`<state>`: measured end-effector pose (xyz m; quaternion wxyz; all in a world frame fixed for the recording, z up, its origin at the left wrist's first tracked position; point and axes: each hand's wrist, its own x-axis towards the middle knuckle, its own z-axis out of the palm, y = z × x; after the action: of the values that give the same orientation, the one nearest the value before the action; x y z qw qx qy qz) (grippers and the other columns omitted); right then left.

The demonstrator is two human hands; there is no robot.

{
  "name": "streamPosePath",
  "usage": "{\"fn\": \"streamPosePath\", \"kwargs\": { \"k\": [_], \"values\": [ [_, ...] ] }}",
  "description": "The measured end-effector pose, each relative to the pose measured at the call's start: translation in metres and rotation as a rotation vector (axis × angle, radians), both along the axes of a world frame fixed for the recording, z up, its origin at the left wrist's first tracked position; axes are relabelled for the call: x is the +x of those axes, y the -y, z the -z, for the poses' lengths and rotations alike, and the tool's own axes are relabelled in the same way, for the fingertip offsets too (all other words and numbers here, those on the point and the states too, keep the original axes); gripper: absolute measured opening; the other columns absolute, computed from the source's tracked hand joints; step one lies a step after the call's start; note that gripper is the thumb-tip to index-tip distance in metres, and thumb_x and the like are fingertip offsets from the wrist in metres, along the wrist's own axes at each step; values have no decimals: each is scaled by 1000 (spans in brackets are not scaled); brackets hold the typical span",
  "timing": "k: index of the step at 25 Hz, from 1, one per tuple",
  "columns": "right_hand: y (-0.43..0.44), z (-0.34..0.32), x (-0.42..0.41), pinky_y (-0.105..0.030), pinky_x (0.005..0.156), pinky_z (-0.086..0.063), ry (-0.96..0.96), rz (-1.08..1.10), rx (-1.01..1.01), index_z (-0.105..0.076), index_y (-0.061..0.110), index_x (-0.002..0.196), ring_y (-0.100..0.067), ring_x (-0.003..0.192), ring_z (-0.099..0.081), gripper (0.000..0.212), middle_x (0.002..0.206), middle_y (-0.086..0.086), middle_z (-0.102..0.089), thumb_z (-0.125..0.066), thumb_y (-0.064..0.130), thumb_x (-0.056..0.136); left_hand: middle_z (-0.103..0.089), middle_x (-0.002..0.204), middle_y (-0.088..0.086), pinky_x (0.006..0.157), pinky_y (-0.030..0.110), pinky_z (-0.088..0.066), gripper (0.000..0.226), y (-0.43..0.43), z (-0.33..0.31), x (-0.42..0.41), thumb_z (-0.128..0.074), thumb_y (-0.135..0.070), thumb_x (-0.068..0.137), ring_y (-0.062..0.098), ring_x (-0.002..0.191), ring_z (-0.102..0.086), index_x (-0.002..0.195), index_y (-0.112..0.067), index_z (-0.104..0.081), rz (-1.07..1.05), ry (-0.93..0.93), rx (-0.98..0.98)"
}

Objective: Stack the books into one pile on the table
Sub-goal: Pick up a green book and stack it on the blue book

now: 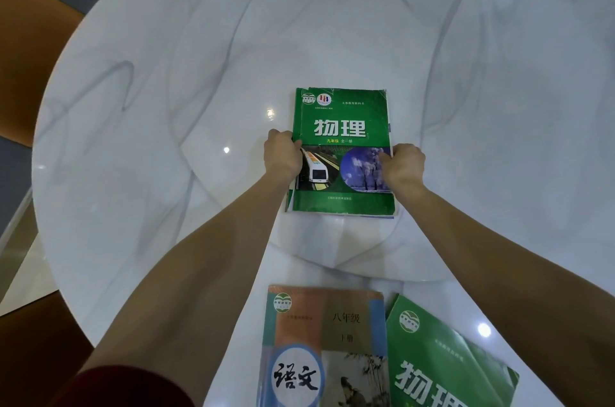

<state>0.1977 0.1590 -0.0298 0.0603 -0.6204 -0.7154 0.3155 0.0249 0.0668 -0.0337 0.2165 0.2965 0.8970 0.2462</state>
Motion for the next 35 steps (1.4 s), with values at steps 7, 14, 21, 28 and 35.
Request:
{"fn": "streamPosePath", "kwargs": {
  "k": [7,14,21,28,35],
  "values": [
    [2,2,2,-32,71,-41,-5,-6,1,-48,6,78,-30,90,-57,21,112,-28,-62,-51,19,95,-48,122,25,94,39,-44,29,1,2,5,-43,-14,98,39,108,-54,111,6,-59,-4,-16,-26],
    [6,-21,16,-38,85,-49,44,-125,54,-59,-2,113,-37,105,-58,32,118,-23,-59,-49,22,94,-53,117,22,88,43,-46,30,16,-16,14,-38,-18,98,36,108,-53,111,1,-56,90,-140,-116],
    [37,-63,37,-40,84,-48,152,-341,240,-59,2,115,-35,103,-57,31,116,-19,-58,-45,21,94,-60,106,16,80,40,-44,28,45,-58,23,-40,-20,95,32,100,-55,108,-5,-60,304,-473,-102],
    [103,-83,65,-41,76,-49,173,-464,362,-60,2,110,-38,95,-58,29,107,-20,-61,-43,19,93,-60,103,16,73,38,-42,27,104,-82,73,-43,-21,93,33,95,-55,106,-5,-59,347,-517,-52],
    [169,-67,109,-41,81,-49,120,-584,362,-59,4,117,-34,101,-57,33,113,-17,-61,-43,20,93,-60,110,15,80,41,-48,32,187,-67,135,-42,-21,94,31,104,-54,118,-7,-58,273,-408,-53]
  ]
}}
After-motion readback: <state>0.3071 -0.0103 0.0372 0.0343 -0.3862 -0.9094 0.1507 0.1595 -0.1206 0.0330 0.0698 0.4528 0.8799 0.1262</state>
